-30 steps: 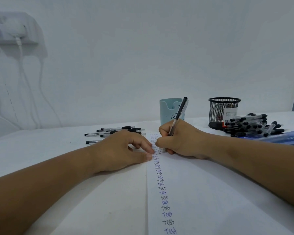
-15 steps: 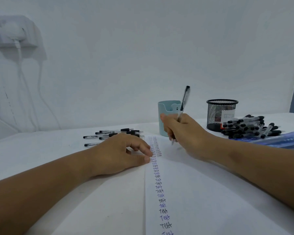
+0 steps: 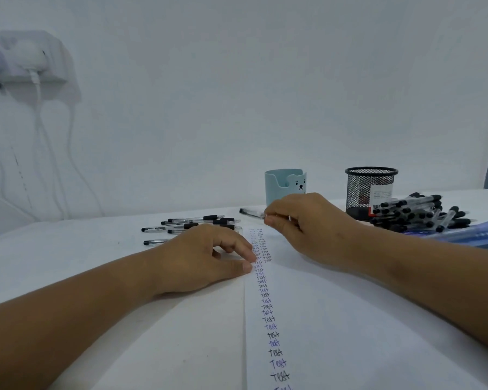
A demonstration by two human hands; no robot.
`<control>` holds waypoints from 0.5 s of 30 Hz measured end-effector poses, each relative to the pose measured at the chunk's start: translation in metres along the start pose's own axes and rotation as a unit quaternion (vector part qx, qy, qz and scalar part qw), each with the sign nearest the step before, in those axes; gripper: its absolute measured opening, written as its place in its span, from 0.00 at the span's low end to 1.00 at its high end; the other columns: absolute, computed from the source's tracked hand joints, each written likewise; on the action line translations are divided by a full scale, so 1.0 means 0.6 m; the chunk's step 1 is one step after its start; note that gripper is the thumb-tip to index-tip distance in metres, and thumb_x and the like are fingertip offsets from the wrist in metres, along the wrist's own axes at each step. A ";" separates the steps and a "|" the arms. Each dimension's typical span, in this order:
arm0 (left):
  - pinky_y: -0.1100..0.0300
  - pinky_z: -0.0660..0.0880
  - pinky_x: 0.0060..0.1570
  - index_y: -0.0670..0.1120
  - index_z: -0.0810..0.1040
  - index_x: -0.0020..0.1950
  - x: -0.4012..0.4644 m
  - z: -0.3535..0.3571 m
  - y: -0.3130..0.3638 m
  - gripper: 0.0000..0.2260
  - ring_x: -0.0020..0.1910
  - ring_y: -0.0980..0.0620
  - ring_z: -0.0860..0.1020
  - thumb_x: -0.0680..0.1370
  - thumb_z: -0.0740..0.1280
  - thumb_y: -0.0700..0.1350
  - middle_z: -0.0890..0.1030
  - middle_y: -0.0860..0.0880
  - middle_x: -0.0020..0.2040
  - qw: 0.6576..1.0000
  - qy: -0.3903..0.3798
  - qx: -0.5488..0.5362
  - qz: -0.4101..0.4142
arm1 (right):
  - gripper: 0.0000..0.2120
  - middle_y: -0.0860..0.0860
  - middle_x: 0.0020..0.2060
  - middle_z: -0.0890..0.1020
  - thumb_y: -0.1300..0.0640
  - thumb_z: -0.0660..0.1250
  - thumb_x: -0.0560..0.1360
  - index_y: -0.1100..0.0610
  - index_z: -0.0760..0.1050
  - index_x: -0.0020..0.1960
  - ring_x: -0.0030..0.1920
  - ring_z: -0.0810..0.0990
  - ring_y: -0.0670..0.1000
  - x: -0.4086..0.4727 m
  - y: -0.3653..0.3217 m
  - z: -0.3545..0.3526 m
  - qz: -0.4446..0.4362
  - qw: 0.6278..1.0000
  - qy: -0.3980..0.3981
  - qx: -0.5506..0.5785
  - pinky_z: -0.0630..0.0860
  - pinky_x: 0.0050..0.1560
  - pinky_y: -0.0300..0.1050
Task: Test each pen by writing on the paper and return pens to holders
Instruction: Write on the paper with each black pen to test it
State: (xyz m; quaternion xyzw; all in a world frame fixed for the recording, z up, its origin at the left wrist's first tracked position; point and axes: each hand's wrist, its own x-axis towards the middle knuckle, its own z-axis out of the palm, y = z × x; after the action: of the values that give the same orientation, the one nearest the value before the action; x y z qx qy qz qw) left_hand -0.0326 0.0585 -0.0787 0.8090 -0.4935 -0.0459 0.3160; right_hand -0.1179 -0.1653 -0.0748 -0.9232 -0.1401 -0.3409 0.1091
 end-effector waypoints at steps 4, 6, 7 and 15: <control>0.74 0.72 0.52 0.58 0.86 0.51 -0.002 0.000 0.002 0.05 0.60 0.65 0.76 0.76 0.73 0.51 0.80 0.69 0.56 1.000 0.001 0.004 0.000 | 0.12 0.42 0.33 0.74 0.48 0.64 0.78 0.53 0.83 0.45 0.36 0.73 0.46 0.000 0.006 -0.003 -0.039 0.999 0.016 -0.017 0.73 0.39 0.47; 0.72 0.73 0.53 0.58 0.86 0.50 -0.003 0.001 0.003 0.04 0.59 0.65 0.76 0.76 0.73 0.51 0.81 0.68 0.56 1.000 0.009 0.012 0.004 | 0.12 0.40 0.34 0.74 0.48 0.65 0.78 0.53 0.83 0.46 0.37 0.73 0.46 0.002 0.009 -0.008 -0.042 0.999 0.015 -0.023 0.74 0.40 0.48; 0.71 0.73 0.52 0.58 0.86 0.50 -0.003 0.003 0.003 0.04 0.59 0.64 0.76 0.76 0.74 0.51 0.81 0.68 0.55 1.000 0.017 0.017 0.007 | 0.10 0.41 0.36 0.76 0.49 0.66 0.77 0.53 0.84 0.46 0.38 0.74 0.47 0.004 0.012 -0.012 -0.034 0.999 0.008 -0.023 0.75 0.42 0.49; 0.63 0.77 0.49 0.59 0.84 0.45 -0.011 0.011 0.007 0.02 0.53 0.62 0.79 0.76 0.73 0.52 0.81 0.67 0.52 0.993 0.105 0.042 0.022 | 0.14 0.42 0.40 0.81 0.63 0.71 0.77 0.46 0.84 0.56 0.43 0.79 0.44 0.013 0.041 -0.096 0.099 0.989 -0.096 -0.059 0.76 0.49 0.44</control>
State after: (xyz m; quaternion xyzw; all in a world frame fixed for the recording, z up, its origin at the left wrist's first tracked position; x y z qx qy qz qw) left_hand -0.0418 0.0595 -0.0835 0.8110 -0.4765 0.0673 0.3327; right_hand -0.1383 -0.2039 -0.0293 -0.9658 -0.0370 -0.2459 0.0736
